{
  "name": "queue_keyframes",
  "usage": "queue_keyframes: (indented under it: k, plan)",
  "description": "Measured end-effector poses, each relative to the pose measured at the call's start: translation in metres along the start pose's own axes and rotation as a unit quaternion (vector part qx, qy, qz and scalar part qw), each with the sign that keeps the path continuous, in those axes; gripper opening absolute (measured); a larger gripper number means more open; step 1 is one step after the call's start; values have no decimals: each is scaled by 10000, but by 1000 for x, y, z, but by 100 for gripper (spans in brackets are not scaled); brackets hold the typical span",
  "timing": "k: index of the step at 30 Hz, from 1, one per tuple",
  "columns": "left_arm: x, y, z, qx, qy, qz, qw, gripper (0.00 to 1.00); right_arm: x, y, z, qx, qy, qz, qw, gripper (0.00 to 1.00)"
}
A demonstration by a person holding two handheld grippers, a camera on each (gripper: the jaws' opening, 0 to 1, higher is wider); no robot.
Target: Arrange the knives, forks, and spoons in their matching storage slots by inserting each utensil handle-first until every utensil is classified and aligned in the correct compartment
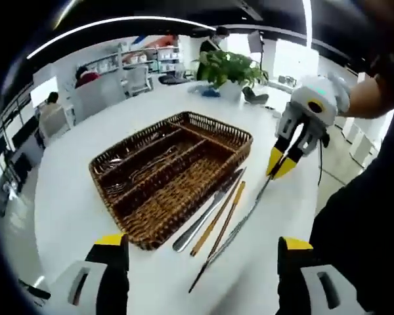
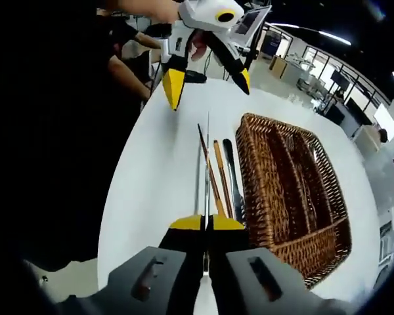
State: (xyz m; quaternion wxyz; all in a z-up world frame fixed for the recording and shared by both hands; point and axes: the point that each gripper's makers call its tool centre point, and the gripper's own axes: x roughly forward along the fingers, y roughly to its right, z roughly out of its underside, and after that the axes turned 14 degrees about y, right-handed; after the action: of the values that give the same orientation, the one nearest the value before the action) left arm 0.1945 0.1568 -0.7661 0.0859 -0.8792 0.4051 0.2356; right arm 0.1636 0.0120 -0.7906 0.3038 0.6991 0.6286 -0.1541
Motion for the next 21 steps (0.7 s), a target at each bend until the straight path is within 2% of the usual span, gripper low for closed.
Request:
queue_keyframes:
  k: [4, 7, 9, 18, 21]
  plan:
    - [-13, -3, -13, -248, 268, -153, 9992, 100, -15, 13, -18, -272, 45, 285, 9992, 0]
    - [-21, -6, -16, -252, 280, -231, 9990, 100, -26, 20, -28, -363, 135, 402, 9984, 0]
    - [-25, -9, -16, -301, 290, -271, 9988, 100, -33, 25, -32, -531, 66, 487, 9974, 0]
    - [-42, -9, -31, -389, 623, -376, 9966, 100, -58, 42, -59, -735, 186, 773, 9941, 0]
    - [-46, -11, -32, -367, 650, -394, 9964, 100, -64, 47, -66, -795, 208, 817, 9933, 0]
